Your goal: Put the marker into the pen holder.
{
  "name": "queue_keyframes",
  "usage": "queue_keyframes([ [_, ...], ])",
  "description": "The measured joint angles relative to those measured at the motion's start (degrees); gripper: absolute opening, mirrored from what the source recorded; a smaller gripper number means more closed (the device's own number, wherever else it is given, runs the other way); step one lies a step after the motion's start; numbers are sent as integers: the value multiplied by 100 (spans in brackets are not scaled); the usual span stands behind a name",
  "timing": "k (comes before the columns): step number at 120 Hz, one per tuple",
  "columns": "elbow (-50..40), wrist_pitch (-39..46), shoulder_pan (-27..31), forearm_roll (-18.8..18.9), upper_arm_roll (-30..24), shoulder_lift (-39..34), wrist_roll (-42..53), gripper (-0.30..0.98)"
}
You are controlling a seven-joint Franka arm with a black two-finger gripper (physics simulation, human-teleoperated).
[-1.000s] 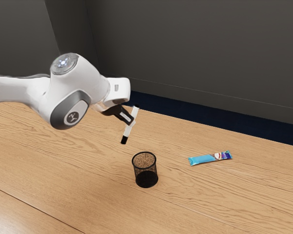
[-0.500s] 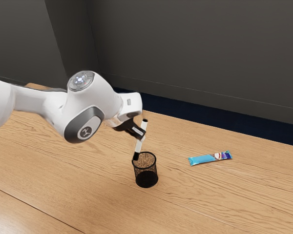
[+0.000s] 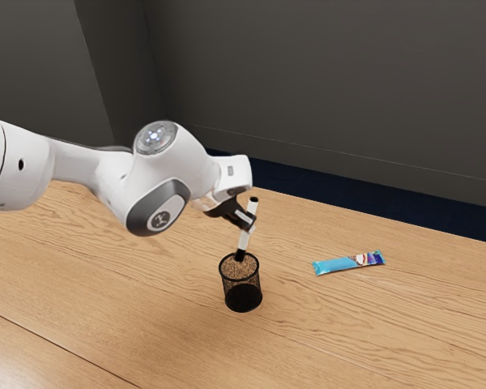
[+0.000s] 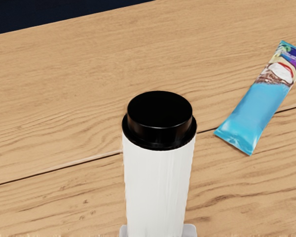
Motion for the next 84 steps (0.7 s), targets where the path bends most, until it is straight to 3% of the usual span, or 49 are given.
queue_keyframes([
  [16,0,13,7,26,-4,34,-35,-9],
  [37,0,6,20,15,-22,14,-44,29],
  [52,140,-49,-94,-50,163,-185,-49,46],
  [60,1195,-801,-58,-266,289,-251,-54,52],
  [73,3102,-2860,-236,-481,867,-427,-55,59],
  [84,3742,-4312,-124,-459,1162,-653,-43,62],
])
